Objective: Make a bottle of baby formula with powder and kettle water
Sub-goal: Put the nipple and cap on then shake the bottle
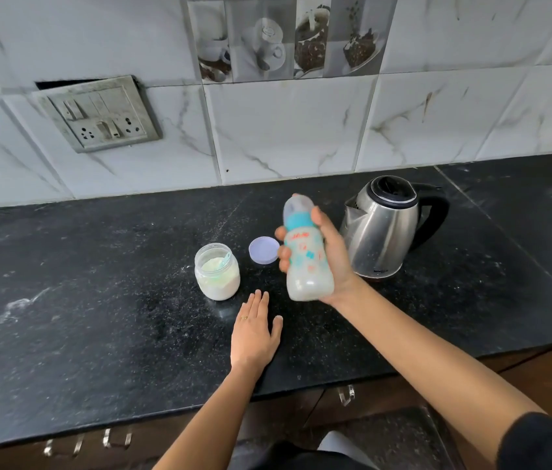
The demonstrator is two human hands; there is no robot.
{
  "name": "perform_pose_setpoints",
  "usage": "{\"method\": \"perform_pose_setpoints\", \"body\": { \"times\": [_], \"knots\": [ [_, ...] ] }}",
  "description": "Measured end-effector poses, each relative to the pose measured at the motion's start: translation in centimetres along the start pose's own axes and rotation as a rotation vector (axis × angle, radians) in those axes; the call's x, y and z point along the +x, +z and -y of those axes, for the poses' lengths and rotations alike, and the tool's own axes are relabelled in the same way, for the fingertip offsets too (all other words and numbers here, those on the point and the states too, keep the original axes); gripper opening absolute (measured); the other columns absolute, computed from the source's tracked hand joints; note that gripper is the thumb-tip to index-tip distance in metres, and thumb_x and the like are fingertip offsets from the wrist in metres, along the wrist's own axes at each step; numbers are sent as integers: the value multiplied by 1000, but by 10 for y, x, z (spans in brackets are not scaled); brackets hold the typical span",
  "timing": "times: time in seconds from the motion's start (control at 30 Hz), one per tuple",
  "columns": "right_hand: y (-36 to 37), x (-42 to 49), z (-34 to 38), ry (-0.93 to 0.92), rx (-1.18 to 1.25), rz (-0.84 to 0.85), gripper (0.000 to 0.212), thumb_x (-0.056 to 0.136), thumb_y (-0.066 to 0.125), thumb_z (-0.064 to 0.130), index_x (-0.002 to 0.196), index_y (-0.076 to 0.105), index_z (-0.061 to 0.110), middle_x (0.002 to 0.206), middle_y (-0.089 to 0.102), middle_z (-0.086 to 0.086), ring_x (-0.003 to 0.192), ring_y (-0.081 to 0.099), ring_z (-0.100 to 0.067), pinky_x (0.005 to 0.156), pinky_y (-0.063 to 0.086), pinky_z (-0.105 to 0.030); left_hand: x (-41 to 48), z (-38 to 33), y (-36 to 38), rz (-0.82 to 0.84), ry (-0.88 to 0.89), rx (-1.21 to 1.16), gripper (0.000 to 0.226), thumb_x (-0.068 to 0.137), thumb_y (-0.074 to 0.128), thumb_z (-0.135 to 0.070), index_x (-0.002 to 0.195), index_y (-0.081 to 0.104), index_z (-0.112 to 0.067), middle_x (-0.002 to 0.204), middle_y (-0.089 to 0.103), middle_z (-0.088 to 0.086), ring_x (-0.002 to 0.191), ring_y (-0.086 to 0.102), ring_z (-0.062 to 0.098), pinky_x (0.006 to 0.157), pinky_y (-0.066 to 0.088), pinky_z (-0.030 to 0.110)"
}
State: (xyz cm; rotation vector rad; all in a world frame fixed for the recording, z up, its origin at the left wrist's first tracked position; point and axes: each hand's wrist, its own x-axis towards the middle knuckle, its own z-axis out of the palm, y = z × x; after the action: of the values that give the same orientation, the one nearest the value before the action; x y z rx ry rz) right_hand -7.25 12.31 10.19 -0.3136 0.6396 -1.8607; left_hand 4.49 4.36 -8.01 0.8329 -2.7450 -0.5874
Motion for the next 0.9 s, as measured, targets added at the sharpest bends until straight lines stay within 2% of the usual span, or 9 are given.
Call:
{"method": "perform_pose_setpoints", "body": {
  "times": [0.07,0.1,0.17,0.23,0.4,0.53,0.7,0.83,0.9],
  "knots": [
    [5,-5,-3,22,-74,20,34,66,69,43,79,73,12,75,62,-5,53,60,-16,49,52,-25,0,0,1,0,3,9,61,100,32,-43,151,18,-13,159,16,3,147,8,13,120,3,27],
    [6,-2,0,10,-50,10,36,63,74,41,81,72,10,75,62,-5,53,60,-17,49,52,-26,0,1,1,0,4,14,61,100,32,-44,151,18,-13,159,16,2,147,7,12,120,2,27],
    [2,7,9,-60,84,-35,54,51,88,36,90,63,7,79,62,-7,54,61,-19,49,53,-28,0,1,1,3,5,16,61,100,31,-44,151,19,-14,159,16,2,147,7,12,120,2,27],
    [-4,11,12,-90,131,-53,65,46,91,34,94,57,7,80,62,-8,55,62,-20,50,54,-28,0,0,2,3,6,9,61,99,32,-44,151,20,-14,159,16,2,147,8,12,120,3,27],
    [-5,1,3,-43,18,8,57,53,87,39,94,61,9,82,61,-7,55,61,-20,50,53,-28,0,1,1,-7,2,6,61,99,31,-44,151,18,-15,159,14,1,147,6,11,119,1,26],
    [-10,13,17,-133,221,-80,71,40,94,30,95,56,7,80,62,-7,54,62,-20,50,54,-28,0,2,1,0,6,11,61,100,30,-45,151,17,-15,159,13,1,147,5,11,119,1,26],
    [-8,1,-1,-42,0,27,45,60,82,40,94,69,13,83,61,-6,56,60,-19,51,53,-28,1,1,1,-4,2,1,61,99,31,-45,151,18,-16,159,14,0,147,5,10,119,1,25],
    [-12,13,10,-70,150,-11,66,48,92,34,97,55,9,82,61,-7,55,61,-19,50,54,-28,0,2,0,-3,3,-2,61,100,31,-45,151,19,-15,159,14,0,147,6,11,119,1,25],
    [-14,10,5,-20,109,23,64,52,90,35,100,55,10,82,61,-7,55,60,-19,50,54,-28,-1,1,-1,-8,0,-2,61,100,31,-44,151,19,-15,159,14,0,147,6,11,118,0,25]
  ]
}}
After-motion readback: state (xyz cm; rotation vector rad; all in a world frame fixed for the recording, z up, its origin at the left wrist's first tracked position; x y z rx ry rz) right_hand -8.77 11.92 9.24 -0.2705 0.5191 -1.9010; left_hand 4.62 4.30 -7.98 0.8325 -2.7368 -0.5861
